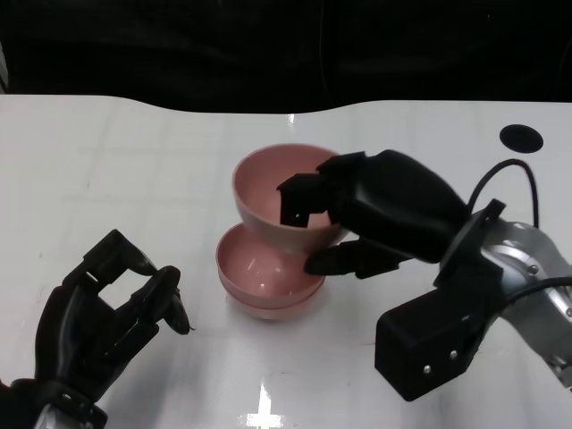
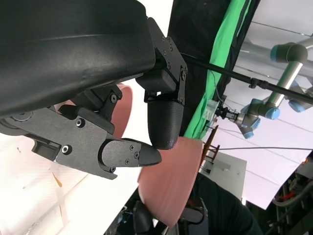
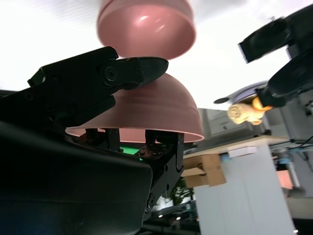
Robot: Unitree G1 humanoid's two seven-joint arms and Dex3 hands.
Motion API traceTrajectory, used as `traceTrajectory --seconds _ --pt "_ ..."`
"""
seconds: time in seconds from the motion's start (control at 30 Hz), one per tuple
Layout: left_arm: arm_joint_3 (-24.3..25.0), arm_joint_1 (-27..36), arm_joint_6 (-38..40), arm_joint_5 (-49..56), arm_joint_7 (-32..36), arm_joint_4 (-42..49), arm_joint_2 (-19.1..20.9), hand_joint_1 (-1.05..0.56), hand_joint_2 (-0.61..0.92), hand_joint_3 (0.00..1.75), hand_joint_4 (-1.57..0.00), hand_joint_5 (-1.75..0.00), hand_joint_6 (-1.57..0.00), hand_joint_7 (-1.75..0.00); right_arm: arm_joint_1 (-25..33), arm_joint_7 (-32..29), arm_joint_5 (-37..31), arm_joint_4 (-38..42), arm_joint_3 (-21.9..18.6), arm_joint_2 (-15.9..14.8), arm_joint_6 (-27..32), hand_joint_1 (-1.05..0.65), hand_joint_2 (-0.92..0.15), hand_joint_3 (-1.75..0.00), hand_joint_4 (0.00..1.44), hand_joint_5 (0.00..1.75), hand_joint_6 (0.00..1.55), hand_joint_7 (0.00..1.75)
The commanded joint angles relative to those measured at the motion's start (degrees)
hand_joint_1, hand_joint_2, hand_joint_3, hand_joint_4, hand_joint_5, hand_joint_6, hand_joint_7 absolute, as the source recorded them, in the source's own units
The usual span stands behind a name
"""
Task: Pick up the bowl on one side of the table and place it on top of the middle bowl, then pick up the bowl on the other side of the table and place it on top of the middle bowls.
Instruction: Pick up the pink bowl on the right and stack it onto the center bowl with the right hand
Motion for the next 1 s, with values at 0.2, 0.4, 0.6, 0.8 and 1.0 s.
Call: traceTrajectory --seconds 0.2,0.4,0.6,0.8,1.0 --pt "-0.2 0.5 -1.2 1.0 0.3 -0.5 0.0 -0.22 0.89 0.38 -0.94 -1.75 -0.65 -1.75 -1.4 -1.2 -1.8 3.1 1.7 1.2 -1.9 -0.15 -0.81 -0.43 0.84 1.75 0.62 1.74" --pt "-0.4 0.5 -1.9 1.3 0.1 -0.1 0.2 -0.24 0.88 0.37 -0.94 -1.75 -0.64 -1.75 -1.3 -1.3 -3.2 3.8 2.6 1.3 -2.2 -0.18 -0.79 -0.43 0.84 1.75 0.60 1.75" --pt "-0.4 0.4 -1.9 1.1 0.3 0.3 -0.1 -0.22 0.88 0.37 -0.95 -1.75 -0.64 -1.75 -0.7 -1.5 -3.9 5.8 3.7 2.1 -2.0 -0.18 -0.81 -0.41 0.79 1.75 0.59 1.69" --pt "-0.4 0.3 -1.7 1.2 0.8 0.1 -0.2 -0.21 0.88 0.38 -0.95 -1.75 -0.64 -1.75 -1.8 -2.3 -4.4 8.8 4.8 2.7 -2.9 -0.18 -0.85 -0.31 0.77 1.75 0.56 1.73" --pt "-0.4 0.2 -1.8 0.9 0.6 0.2 -0.5 -0.21 0.88 0.39 -0.95 -1.75 -0.64 -1.75 -3.6 -3.9 -5.7 12.3 5.4 3.3 -4.1 -0.21 -0.90 -0.23 0.73 1.75 0.56 1.70"
